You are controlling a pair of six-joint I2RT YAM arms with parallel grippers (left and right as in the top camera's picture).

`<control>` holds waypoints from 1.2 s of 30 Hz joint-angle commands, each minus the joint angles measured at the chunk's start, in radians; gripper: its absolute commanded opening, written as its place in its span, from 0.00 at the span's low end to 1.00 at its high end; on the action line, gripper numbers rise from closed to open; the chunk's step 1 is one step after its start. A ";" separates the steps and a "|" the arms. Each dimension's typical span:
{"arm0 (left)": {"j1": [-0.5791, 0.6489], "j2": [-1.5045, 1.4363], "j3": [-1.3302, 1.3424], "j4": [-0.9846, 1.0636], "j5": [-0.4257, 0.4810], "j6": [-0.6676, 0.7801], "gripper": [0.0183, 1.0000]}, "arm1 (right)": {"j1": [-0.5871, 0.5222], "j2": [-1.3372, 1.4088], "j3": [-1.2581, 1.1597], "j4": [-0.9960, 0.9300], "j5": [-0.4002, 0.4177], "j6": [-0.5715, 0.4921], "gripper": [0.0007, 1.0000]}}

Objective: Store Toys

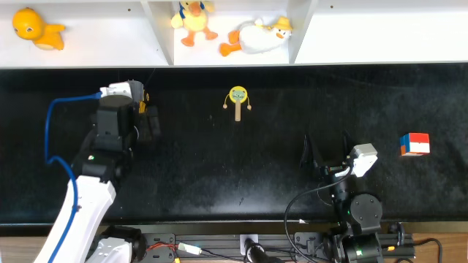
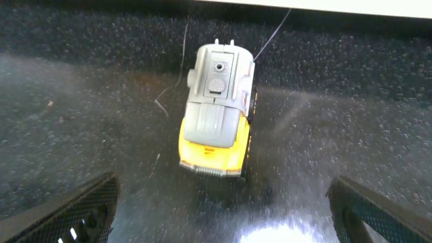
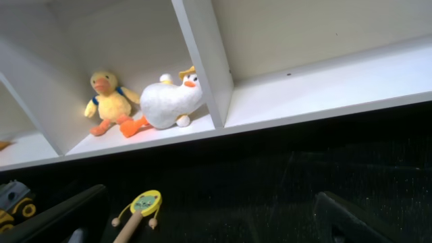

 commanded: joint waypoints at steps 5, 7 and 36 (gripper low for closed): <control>0.027 0.212 -0.030 0.153 0.010 -0.018 1.00 | 0.004 -0.007 -0.013 0.005 0.008 0.007 0.99; 0.040 0.261 -0.030 0.196 0.030 -0.017 1.00 | 0.004 -0.007 -0.013 0.005 0.008 0.007 0.99; 0.166 0.422 -0.030 0.324 0.216 0.091 0.72 | 0.004 -0.007 -0.013 0.005 0.008 0.007 1.00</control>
